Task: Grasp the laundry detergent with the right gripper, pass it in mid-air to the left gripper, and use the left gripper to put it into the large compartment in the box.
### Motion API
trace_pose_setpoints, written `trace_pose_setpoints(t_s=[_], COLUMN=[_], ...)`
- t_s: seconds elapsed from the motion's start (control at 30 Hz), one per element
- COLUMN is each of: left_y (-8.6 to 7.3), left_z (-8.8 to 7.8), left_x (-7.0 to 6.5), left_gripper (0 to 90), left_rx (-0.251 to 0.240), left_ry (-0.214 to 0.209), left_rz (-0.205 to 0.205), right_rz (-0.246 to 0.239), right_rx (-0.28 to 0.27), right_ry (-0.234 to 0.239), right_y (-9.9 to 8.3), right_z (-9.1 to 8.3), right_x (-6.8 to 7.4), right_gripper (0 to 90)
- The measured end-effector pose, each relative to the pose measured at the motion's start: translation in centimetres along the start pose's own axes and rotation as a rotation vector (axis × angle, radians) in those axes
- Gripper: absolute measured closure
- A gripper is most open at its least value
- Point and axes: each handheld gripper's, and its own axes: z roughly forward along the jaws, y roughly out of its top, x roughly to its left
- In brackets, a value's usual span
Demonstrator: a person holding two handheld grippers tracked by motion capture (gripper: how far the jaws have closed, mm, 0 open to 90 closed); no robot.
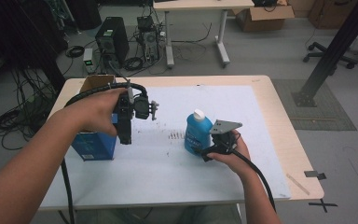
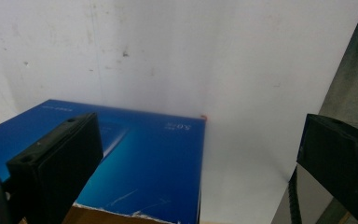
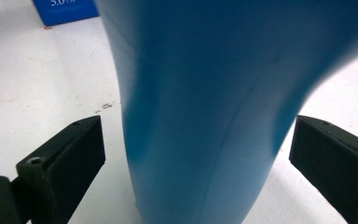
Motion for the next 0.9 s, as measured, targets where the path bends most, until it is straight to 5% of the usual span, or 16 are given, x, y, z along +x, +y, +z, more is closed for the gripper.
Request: trace_pose_setpoints(t_s=[0.9], left_y=[-0.01], left_z=[0.08], left_x=[0.05], left_gripper=[0.3], left_rx=[-0.003], left_ry=[0.004], left_rz=[0.002], right_rz=[0.030], right_rx=[-0.054], right_ry=[-0.021], right_y=[-0.29], right_z=[0.41], right_x=[0.12], right_gripper=[7.8])
